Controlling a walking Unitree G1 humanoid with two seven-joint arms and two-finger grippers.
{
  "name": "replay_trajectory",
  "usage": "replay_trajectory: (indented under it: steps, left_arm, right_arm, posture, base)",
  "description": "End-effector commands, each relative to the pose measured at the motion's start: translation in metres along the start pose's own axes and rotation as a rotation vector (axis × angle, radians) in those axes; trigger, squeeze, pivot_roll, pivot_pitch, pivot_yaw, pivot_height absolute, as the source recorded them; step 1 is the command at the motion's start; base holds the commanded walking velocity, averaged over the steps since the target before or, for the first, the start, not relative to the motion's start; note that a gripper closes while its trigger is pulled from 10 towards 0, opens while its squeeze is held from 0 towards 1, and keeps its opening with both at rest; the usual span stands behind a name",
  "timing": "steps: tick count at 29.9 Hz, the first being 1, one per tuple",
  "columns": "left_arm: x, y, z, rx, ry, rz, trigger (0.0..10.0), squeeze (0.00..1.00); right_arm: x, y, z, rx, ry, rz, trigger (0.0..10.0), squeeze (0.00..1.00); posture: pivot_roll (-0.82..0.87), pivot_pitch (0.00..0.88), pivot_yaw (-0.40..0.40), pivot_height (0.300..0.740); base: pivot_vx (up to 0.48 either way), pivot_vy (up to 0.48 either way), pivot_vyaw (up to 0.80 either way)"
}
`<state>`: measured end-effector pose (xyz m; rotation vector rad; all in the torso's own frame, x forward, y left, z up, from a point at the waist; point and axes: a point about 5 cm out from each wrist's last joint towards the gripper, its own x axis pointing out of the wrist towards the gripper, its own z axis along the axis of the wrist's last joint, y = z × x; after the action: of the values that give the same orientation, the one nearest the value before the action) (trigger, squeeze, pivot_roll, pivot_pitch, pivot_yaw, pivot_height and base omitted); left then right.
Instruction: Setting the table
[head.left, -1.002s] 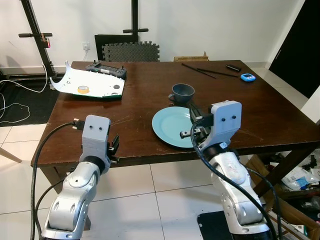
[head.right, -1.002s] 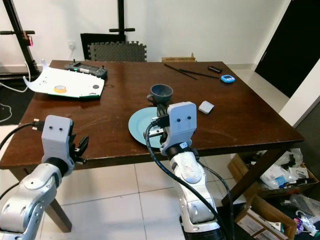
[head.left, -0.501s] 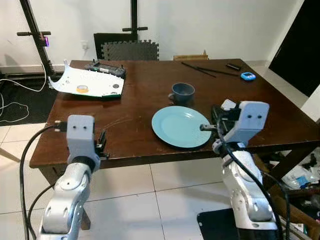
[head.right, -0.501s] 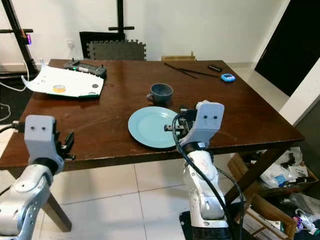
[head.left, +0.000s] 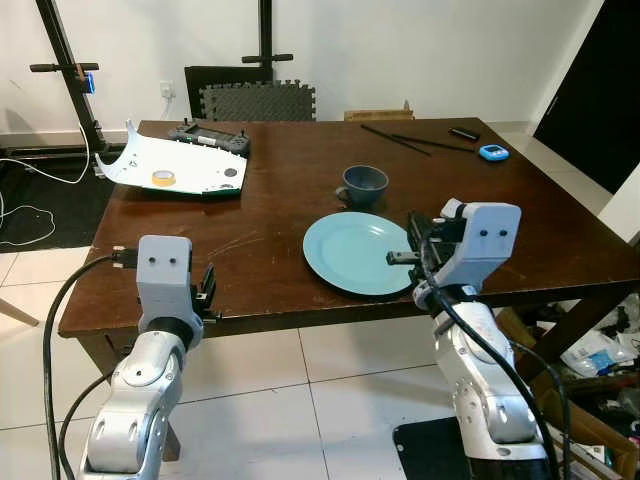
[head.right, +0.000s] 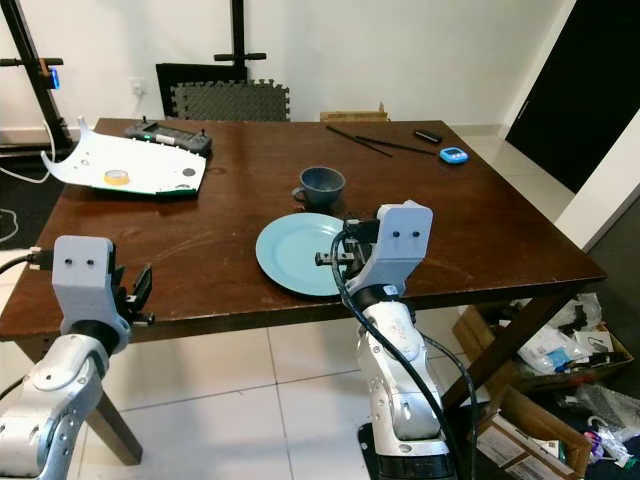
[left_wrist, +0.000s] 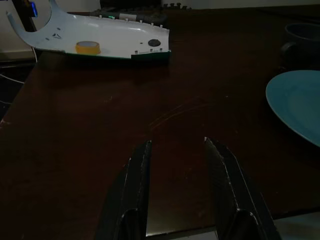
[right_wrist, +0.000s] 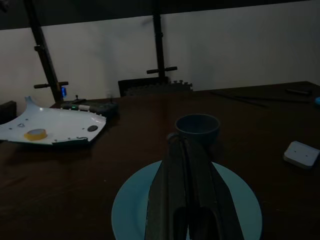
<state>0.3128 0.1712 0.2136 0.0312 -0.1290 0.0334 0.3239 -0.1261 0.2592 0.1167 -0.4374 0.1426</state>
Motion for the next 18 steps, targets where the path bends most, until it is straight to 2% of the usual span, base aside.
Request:
replay_trajectory:
  steps: [1,18]
  left_arm:
    - [-0.0013,-0.0011,-0.0045,0.006,0.009,-0.010,10.0,0.00]
    - [-0.0031,-0.0055,-0.0108,0.034,0.037,-0.040,10.0,0.00]
  right_arm:
    - [-0.0027,-0.0004,-0.0057,0.009,0.022,-0.004,10.0,0.00]
    - [-0.0067,0.0007,-0.0104,-0.004,0.039,0.006,10.0,0.00]
  posture:
    - [0.01,0.108,-0.018,0.740]
    - [0.01,0.100,-0.019,0.740]
  base:
    - [0.000,0.000,0.00]
    - [0.000,0.000,0.00]
